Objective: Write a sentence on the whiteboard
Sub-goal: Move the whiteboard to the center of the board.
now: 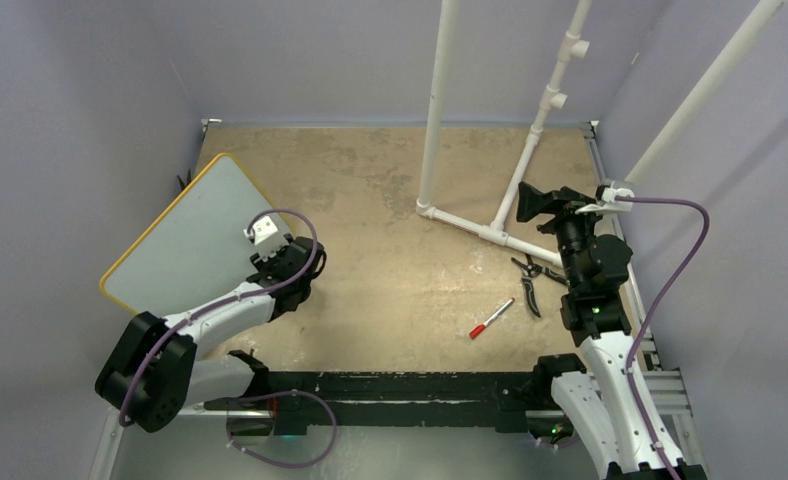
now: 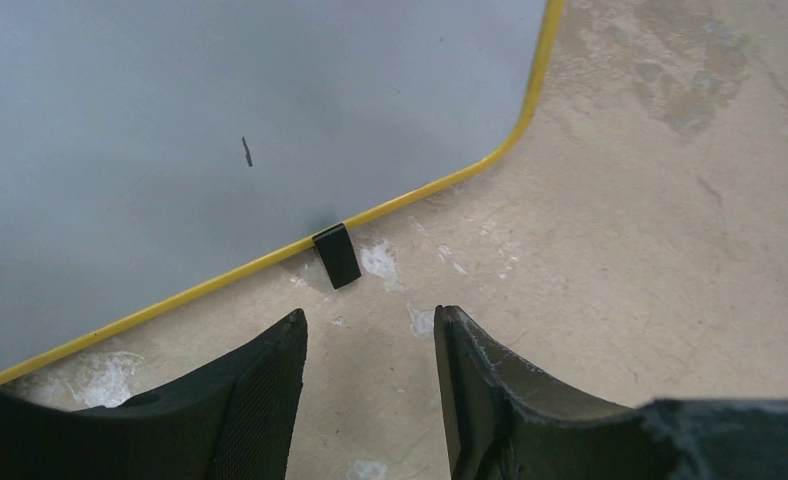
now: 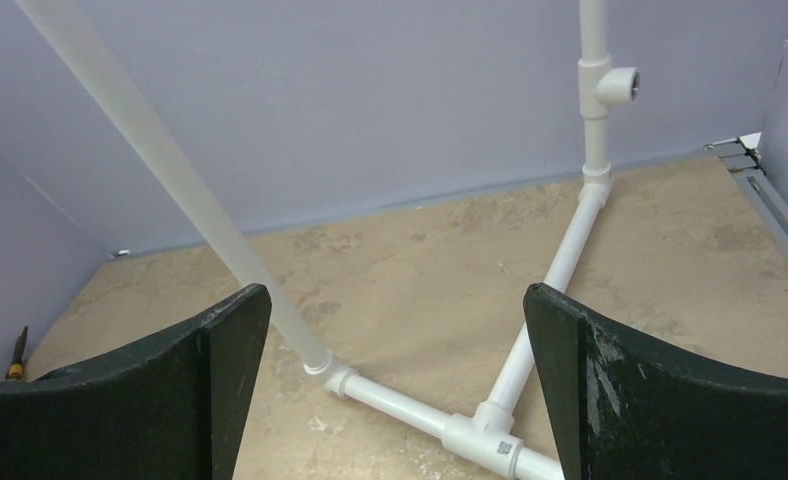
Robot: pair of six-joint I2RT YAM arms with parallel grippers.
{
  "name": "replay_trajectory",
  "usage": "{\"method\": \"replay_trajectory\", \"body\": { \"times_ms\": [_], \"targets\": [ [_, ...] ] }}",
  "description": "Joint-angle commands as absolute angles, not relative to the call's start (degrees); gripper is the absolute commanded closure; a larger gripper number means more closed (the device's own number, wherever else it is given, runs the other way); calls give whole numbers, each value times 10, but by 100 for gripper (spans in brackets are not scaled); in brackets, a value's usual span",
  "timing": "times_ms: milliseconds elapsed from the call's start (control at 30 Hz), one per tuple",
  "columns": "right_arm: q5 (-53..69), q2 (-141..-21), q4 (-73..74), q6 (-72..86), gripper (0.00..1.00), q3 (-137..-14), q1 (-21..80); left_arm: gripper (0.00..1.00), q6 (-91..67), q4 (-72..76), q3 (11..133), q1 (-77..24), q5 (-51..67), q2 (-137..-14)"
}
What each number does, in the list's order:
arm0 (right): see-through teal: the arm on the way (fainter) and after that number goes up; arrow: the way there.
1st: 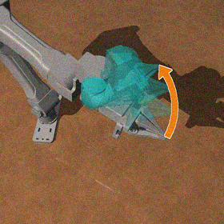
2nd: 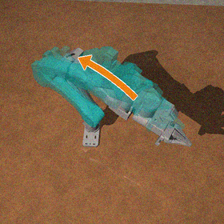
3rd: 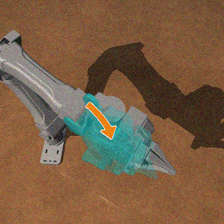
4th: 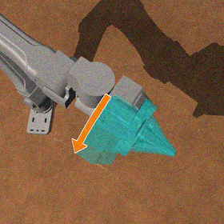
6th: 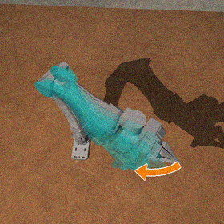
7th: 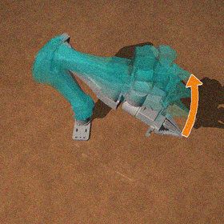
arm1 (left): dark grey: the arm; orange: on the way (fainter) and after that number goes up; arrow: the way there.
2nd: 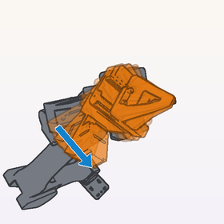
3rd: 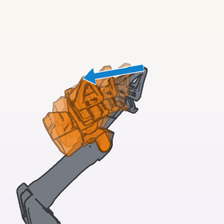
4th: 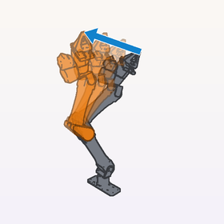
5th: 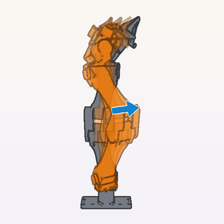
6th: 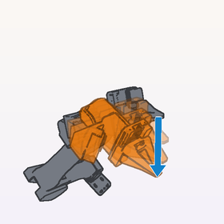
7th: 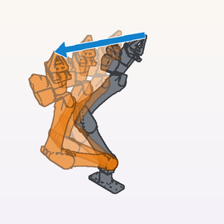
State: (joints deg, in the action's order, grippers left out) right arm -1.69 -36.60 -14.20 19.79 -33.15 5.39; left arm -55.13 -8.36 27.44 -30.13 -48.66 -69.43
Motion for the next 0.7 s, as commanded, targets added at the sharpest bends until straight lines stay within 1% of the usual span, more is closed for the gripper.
{"method": "replay_trajectory", "body": {
  "times_ms": [0,100,367,400,433,467,667],
  "targets": [
    [-1,-359,-161,185,1,-348,52,52,-595,-57,287,-301,-534,-726],
    [-1,-358,-161,184,1,-348,52,56,-606,-59,286,-294,-541,-744],
    [-1,-360,-164,182,1,-349,53,59,-597,-21,278,-252,-515,-768],
    [-1,-361,-164,182,1,-349,52,61,-593,-15,276,-249,-515,-769],
    [-1,-361,-165,182,1,-349,52,65,-590,-13,276,-245,-514,-771],
    [-1,-362,-165,182,1,-348,53,66,-588,-10,276,-243,-514,-773],
    [15,-367,-167,181,1,-350,52,67,-582,-9,280,-237,-509,-791]
  ]
}}
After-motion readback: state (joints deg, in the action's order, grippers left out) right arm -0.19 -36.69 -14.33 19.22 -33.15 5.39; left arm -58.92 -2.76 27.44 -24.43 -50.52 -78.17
